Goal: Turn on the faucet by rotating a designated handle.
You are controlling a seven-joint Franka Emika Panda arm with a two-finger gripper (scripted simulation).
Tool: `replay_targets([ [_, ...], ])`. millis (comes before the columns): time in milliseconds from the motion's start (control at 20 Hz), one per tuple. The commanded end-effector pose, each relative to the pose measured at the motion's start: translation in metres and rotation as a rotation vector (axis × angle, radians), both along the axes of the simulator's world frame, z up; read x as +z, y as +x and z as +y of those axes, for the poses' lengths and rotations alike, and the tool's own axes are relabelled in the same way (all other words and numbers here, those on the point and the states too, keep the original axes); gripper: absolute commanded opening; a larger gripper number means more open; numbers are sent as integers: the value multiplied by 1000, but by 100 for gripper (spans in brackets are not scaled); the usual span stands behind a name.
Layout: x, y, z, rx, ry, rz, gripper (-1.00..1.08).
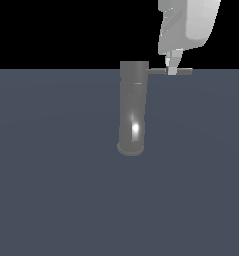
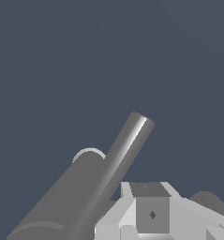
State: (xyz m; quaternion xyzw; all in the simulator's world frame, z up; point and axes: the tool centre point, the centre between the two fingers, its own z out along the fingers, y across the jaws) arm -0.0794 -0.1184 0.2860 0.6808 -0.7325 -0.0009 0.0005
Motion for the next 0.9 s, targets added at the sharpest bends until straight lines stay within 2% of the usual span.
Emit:
replay_targets([
  [0,0,5,-13,-14,-2,-3,-100],
  [850,0,32,-48,-26,-1,-2,-100],
])
